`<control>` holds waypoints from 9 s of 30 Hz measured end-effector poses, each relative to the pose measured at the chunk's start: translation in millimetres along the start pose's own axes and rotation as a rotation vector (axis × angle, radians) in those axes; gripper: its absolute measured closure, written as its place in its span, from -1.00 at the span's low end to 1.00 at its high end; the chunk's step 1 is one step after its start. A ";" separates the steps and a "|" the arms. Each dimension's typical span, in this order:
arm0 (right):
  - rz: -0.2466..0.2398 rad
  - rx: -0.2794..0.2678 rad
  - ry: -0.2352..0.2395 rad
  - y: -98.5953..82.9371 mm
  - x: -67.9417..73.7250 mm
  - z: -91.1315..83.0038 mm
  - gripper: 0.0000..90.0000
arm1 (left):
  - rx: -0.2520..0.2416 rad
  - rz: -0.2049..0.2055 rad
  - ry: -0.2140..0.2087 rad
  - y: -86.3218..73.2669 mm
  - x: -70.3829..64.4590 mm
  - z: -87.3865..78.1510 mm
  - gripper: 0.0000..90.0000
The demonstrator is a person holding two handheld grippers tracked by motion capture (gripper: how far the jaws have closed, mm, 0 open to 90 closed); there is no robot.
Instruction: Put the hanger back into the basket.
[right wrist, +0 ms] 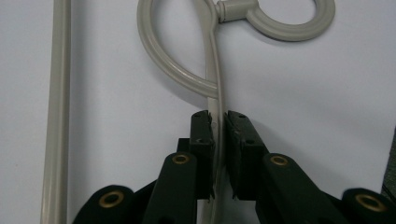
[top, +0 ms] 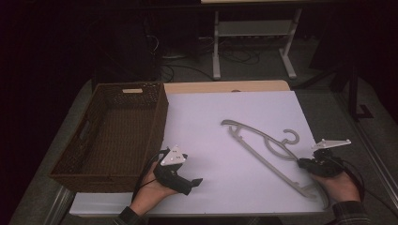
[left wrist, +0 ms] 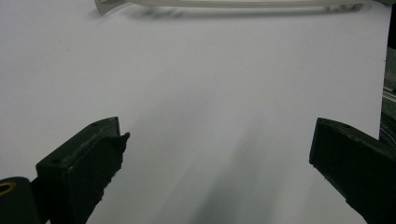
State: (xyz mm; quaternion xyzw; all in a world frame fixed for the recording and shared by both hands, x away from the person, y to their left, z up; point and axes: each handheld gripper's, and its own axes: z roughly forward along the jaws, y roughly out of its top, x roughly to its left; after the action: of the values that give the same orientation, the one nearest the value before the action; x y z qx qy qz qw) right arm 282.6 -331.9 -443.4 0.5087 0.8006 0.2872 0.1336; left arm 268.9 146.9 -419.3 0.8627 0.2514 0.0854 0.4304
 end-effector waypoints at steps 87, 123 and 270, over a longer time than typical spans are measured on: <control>-0.156 -0.020 0.009 51.2 4.4 40.2 0.73 | 0.020 -0.026 -0.018 -2.1 -1.4 5.9 -0.95; -0.288 -0.123 0.210 102.2 101.4 70.8 0.99 | 0.018 -0.032 -0.019 -2.5 0.3 4.7 -0.95; -0.193 -0.254 0.300 86.8 87.5 32.6 -0.03 | 0.092 0.084 0.105 111.3 97.7 99.8 0.85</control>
State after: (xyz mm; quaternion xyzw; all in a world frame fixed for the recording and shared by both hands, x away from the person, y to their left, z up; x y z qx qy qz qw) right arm 324.0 -215.8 -410.9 0.3603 0.8139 0.4441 0.1026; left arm 429.2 70.7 -400.0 0.8857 0.2410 0.1369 0.3724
